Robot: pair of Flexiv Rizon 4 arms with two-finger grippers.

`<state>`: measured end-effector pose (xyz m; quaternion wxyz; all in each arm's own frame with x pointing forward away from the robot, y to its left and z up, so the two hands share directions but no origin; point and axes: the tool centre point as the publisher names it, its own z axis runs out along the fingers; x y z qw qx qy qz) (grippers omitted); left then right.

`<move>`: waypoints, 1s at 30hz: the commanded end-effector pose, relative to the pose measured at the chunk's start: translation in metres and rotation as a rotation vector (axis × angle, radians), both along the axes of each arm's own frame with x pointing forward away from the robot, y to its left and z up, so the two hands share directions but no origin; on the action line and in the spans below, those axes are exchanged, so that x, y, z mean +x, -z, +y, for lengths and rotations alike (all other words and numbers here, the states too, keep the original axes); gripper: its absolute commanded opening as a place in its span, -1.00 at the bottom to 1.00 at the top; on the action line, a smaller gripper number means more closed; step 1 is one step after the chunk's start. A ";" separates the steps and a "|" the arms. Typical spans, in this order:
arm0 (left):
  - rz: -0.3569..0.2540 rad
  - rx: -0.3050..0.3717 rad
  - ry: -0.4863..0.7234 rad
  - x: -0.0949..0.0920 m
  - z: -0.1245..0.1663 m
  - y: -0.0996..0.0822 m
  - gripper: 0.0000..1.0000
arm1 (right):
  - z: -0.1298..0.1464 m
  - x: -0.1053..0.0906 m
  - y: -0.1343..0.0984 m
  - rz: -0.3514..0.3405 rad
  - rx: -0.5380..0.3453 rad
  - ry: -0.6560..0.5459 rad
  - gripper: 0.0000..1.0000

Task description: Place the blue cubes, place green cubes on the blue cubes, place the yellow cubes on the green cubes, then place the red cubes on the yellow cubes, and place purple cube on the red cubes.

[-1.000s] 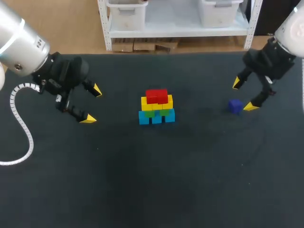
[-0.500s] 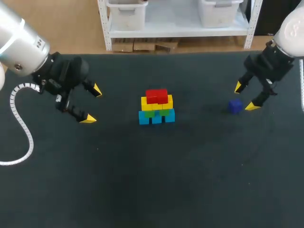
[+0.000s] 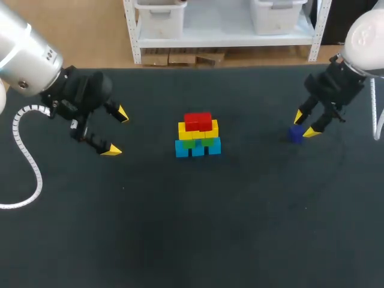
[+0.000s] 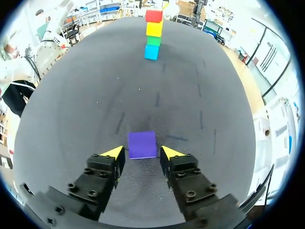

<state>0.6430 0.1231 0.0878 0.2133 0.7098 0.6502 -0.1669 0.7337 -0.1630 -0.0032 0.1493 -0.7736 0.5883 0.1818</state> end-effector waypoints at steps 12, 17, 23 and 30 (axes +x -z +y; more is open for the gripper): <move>-0.003 -0.004 0.002 0.000 0.001 0.001 1.00 | 0.002 0.005 0.005 0.011 0.009 -0.041 -0.19; -0.003 -0.004 0.002 0.000 0.001 0.001 1.00 | 0.002 0.005 0.003 0.005 0.011 -0.050 -0.62; -0.003 -0.004 0.002 0.000 0.001 0.001 1.00 | 0.002 0.004 -0.002 0.001 0.004 -0.038 -1.00; -0.003 -0.004 0.002 0.000 0.001 0.001 1.00 | 0.007 0.002 -0.018 0.011 0.005 0.062 -1.00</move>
